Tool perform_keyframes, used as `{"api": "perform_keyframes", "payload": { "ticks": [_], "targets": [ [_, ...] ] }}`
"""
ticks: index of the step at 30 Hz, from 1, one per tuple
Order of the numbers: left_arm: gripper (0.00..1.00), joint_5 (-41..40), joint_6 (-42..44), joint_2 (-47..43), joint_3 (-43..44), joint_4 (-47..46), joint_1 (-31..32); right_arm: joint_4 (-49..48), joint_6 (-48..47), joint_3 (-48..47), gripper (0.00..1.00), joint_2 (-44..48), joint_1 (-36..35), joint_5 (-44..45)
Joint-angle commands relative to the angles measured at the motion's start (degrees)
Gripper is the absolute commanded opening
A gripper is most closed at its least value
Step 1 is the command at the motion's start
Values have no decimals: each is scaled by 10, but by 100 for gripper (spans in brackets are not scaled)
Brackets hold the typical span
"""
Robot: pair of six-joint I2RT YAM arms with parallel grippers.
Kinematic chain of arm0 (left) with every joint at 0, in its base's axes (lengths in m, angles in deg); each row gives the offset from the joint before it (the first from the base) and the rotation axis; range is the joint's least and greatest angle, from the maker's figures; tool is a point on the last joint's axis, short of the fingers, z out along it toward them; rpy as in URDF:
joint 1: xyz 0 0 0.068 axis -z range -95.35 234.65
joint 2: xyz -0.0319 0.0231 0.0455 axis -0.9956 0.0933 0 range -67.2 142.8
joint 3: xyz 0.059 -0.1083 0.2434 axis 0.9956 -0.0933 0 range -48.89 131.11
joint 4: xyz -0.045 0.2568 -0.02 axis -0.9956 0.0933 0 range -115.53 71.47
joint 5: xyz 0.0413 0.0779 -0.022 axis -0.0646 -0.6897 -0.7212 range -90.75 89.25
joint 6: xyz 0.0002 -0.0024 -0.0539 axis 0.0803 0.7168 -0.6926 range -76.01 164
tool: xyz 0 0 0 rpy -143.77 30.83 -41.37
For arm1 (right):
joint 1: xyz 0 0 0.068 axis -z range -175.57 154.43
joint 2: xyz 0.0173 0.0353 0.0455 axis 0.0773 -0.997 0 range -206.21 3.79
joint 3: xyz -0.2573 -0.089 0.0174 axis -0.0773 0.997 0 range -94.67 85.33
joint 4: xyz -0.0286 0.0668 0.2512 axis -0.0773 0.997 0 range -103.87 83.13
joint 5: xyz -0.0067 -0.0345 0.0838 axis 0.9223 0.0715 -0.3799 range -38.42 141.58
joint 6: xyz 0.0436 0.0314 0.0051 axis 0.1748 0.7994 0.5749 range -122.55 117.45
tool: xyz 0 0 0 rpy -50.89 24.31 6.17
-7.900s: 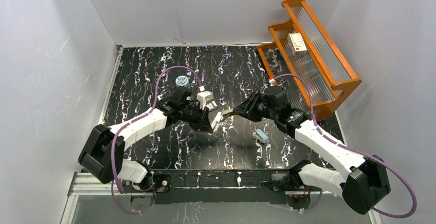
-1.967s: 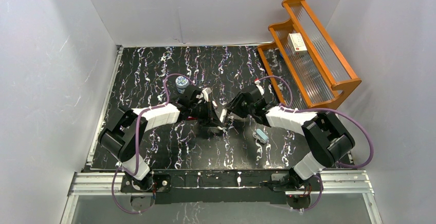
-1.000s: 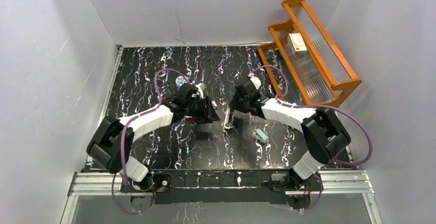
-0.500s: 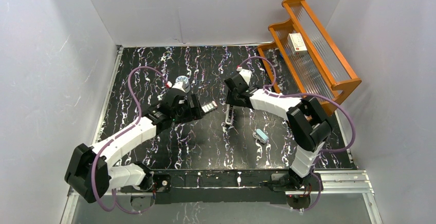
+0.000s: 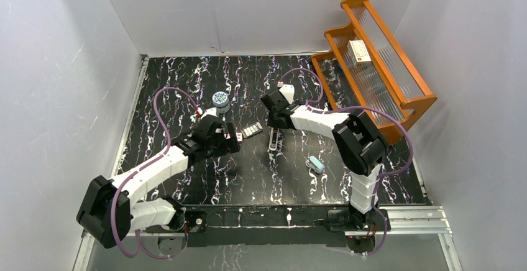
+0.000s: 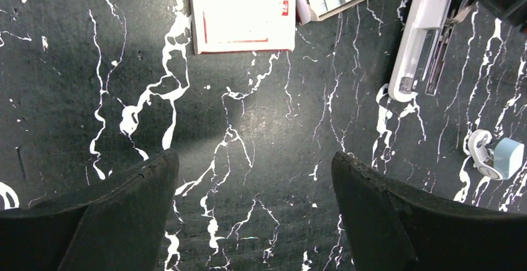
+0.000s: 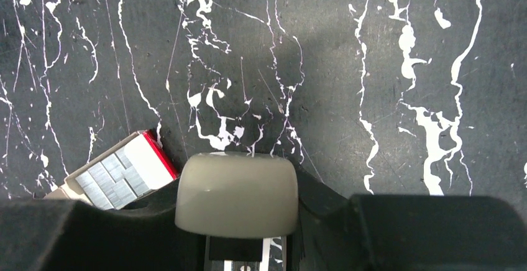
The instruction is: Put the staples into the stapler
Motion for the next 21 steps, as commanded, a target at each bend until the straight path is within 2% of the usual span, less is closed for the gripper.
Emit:
{"api": "perform_keyframes", "payload": {
  "ticks": [1,12,14,17,21],
  "targets": [
    [89,-17,5,-17,-12,4,-4,12,1,-41,36,-10,-10,55],
    [88,-9,29,-16,-18,-10,-4,37,3,-43,45,-15,-25,82],
    [88,-6,33,-19,-17,-10,-4,39,7,-41,53,-10,-26,77],
    [90,8,48,-26,-18,-18,-4,59,2,-66,71,-2,-26,56],
    [91,23,58,-33,-14,-24,-4,64,-5,-74,82,30,-25,32]
  ]
}}
